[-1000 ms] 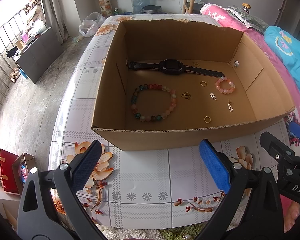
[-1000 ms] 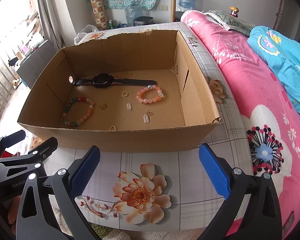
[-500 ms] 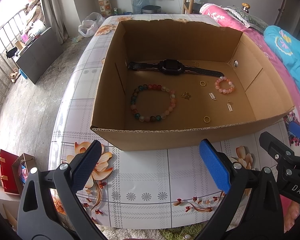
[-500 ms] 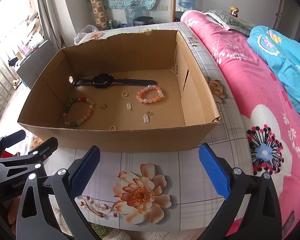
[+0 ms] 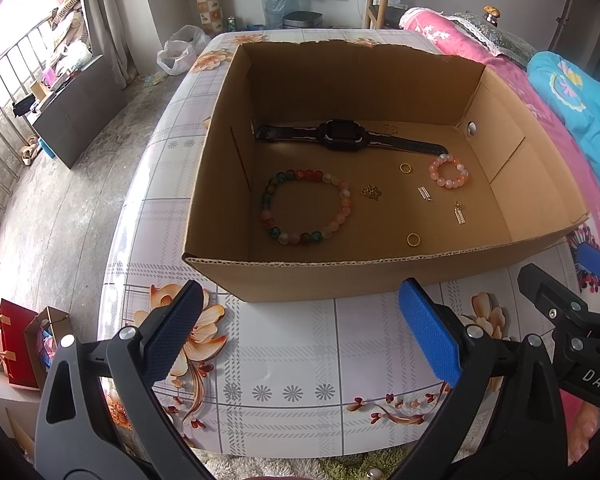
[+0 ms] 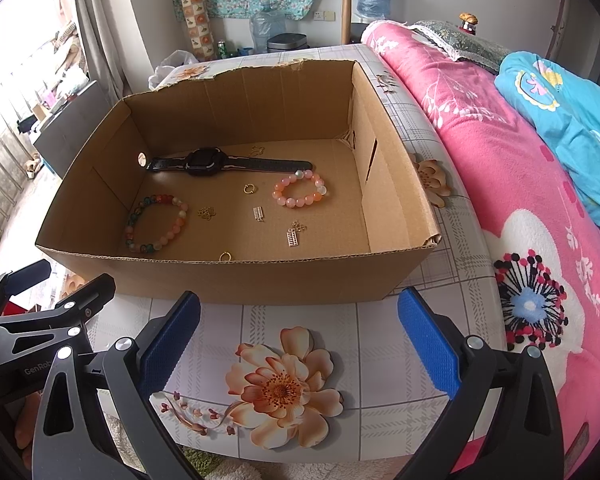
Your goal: Organize jewelry
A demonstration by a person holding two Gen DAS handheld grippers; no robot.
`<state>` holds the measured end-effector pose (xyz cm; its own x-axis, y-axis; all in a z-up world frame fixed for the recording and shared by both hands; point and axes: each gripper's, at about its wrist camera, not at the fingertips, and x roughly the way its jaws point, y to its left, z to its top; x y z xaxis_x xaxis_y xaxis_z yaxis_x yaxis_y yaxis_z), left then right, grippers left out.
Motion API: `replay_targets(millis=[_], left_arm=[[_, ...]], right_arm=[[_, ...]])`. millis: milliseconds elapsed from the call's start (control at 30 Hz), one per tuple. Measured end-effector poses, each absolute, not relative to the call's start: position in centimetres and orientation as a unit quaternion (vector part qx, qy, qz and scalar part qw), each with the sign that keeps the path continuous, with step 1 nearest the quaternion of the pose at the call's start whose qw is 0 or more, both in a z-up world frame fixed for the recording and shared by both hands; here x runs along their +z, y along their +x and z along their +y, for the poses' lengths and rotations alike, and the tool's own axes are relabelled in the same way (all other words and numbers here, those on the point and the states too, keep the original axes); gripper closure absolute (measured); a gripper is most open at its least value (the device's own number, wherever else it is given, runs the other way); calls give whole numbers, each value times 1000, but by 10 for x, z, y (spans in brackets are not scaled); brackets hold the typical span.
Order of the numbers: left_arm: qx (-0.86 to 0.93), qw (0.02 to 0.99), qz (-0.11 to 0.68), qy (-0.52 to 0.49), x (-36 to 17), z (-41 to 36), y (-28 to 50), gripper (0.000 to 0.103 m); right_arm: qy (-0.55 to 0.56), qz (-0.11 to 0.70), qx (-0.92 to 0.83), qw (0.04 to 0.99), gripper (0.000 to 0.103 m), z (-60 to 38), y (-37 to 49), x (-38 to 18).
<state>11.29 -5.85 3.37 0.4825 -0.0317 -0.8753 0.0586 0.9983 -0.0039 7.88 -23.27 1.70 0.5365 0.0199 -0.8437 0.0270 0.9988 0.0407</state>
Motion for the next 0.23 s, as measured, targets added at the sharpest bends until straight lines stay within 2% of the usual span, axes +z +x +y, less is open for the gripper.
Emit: replay_targets(millis=[233], left_arm=[[-27,860,509,13,34,-59,113,8]], right_arm=[[24,482,-2,876,7,-233,79,17]])
